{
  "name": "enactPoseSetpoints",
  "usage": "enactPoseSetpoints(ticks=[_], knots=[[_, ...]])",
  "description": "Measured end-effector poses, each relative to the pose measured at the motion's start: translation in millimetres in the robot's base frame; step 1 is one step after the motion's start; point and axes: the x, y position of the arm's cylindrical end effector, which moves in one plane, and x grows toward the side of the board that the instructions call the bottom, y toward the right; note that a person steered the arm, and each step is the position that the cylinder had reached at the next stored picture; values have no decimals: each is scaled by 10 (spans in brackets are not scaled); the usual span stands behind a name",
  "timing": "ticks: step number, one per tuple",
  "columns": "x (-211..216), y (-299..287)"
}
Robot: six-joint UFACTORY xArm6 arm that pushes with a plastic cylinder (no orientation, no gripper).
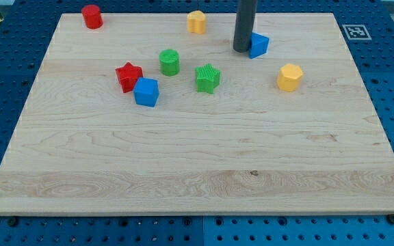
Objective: Move the blue triangle to the top right
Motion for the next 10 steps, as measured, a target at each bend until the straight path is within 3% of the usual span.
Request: enactPoseSetpoints(ticks=[4, 10], knots=[[361, 881], [-320, 776]])
